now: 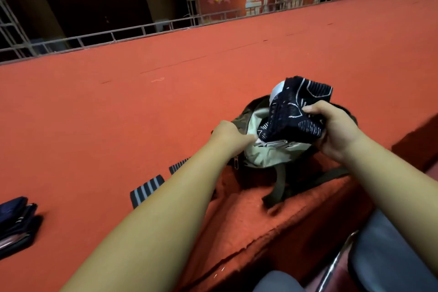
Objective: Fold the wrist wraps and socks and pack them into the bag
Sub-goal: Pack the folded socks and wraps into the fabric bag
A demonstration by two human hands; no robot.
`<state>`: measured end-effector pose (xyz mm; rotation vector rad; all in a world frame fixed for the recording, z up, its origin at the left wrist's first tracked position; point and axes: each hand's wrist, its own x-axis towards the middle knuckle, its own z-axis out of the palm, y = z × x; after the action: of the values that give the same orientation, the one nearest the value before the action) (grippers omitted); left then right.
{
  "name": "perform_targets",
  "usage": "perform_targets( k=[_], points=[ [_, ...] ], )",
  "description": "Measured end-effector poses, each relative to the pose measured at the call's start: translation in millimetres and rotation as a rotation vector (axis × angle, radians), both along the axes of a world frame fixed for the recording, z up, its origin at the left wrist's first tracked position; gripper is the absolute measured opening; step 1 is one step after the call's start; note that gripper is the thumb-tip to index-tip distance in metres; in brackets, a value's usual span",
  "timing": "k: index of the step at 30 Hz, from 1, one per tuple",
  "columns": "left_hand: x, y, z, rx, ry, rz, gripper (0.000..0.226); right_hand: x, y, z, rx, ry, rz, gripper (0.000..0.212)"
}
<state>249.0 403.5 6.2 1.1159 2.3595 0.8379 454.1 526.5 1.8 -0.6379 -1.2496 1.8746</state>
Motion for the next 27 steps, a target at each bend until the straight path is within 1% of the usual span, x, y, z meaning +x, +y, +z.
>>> perform_targets(
  k=[1, 2, 3, 4, 5, 7, 9, 11, 13, 15, 17, 18, 19, 23, 25, 27],
  points=[
    [1, 4, 0, -0.029, 0.058, -0.012, 0.037, -1, 5, 1, -0.021, 0.008, 0.015, 0.034],
    [2, 7, 1, -0.048, 0.087, -0.009, 0.032, -3, 8, 3, -0.037, 0.011, 0.034, 0.037],
    [0, 10, 1, -0.055, 0.093, -0.001, 0.032, -6, 11, 4, -0.046, 0.015, 0.052, 0.043],
    [-3, 12, 1, -0.053, 0.070, 0.006, 0.032, -9, 14, 6, -0.049, 0.017, 0.067, 0.049],
    [-6, 12, 1, -0.035, 0.040, 0.017, 0.026, -13, 16, 8, -0.045, 0.022, 0.076, 0.051],
    [-13, 12, 2, 0.067, -0.016, 0.079, 0.009, -22, 19, 12, -0.046, 0.063, 0.107, 0.047],
    [-18, 9, 2, 0.168, -0.044, 0.137, 0.019, -33, 19, 17, -0.071, 0.100, 0.162, 0.046],
    [-24, 7, 0, 0.234, -0.079, 0.163, 0.020, -47, 18, 19, -0.086, 0.098, 0.237, 0.051],
    [-29, 7, -1, 0.311, -0.186, 0.190, 0.018, -64, 15, 17, -0.088, 0.047, 0.299, 0.051],
    [-32, 9, 0, 0.416, -0.335, 0.239, 0.015, -81, 12, 13, -0.078, -0.072, 0.337, 0.042],
    [-32, 9, 5, 0.521, -0.489, 0.273, 0.018, -94, 9, 10, -0.043, -0.231, 0.348, 0.029],
    [-33, 9, 8, 0.558, -0.539, 0.282, 0.021, -98, 8, 11, -0.020, -0.303, 0.353, 0.023],
    [-35, 8, 9, 0.586, -0.565, 0.292, 0.022, -101, 8, 11, 0.008, -0.369, 0.357, 0.021],
    [-46, 7, 16, 0.680, -0.573, 0.323, 0.024, -108, 10, 15, 0.282, -0.749, 0.322, 0.037],
    [-51, 10, 23, 0.719, -0.523, 0.307, 0.022, -113, 12, 12, 0.393, -0.900, 0.299, 0.044],
    [-53, 16, 35, 0.756, -0.428, 0.253, 0.021, -120, 12, 8, 0.488, -1.007, 0.297, 0.043]
  ],
)
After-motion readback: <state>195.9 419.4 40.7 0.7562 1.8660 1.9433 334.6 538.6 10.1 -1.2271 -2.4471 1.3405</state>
